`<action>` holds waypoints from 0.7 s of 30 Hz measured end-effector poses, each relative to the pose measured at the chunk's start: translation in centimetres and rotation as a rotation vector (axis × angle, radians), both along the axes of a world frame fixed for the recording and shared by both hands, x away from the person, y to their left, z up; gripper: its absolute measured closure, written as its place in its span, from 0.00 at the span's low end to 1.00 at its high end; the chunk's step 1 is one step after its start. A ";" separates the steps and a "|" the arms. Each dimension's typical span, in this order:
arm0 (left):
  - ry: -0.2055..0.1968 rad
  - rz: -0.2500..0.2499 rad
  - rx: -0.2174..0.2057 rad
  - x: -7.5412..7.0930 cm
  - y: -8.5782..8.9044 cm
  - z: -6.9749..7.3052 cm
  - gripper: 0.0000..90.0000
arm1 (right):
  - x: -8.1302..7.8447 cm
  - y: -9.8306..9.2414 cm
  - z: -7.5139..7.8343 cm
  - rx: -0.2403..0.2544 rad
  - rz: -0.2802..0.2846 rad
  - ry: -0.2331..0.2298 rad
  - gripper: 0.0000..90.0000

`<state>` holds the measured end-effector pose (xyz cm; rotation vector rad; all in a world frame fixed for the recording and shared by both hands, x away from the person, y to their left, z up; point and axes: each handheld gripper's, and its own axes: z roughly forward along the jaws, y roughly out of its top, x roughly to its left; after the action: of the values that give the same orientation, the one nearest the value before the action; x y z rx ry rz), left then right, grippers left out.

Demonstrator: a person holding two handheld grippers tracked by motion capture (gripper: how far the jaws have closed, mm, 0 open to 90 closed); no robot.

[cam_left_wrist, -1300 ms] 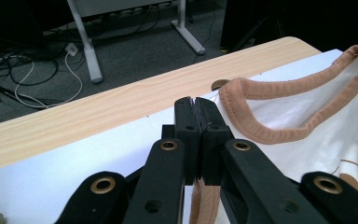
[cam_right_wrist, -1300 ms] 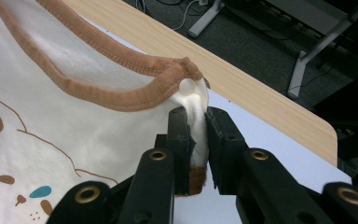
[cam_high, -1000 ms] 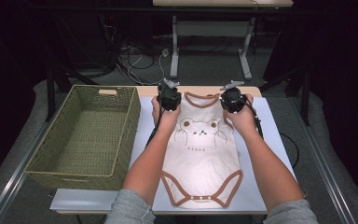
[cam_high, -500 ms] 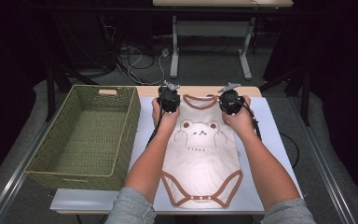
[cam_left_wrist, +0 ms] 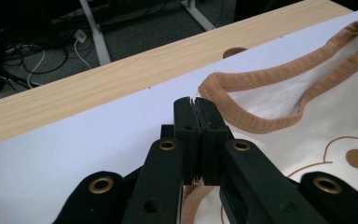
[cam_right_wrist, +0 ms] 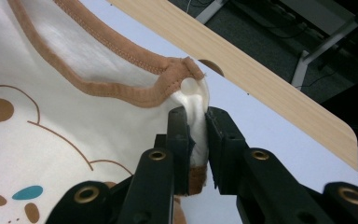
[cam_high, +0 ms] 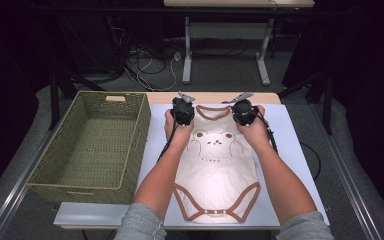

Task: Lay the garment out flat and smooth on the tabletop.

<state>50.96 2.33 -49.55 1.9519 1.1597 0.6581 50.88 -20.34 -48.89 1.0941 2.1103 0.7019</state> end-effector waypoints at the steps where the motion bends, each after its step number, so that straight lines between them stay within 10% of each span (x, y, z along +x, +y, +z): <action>1: 0.003 -0.003 0.005 0.1 -0.1 -0.1 0.98 | 0.0 0.0 -0.1 0.001 -0.001 0.002 0.88; 11: 0.008 0.012 0.018 0.3 0.0 -0.3 0.95 | 0.4 0.0 -0.6 -0.004 -0.006 -0.007 0.87; 21: 0.009 0.034 -0.035 0.4 1.4 -0.4 0.54 | 1.1 -0.5 -1.3 -0.070 -0.063 -0.038 0.51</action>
<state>51.36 3.73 -49.96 1.9107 1.2049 0.6433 51.99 -20.80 -50.19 1.0958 2.0434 0.6098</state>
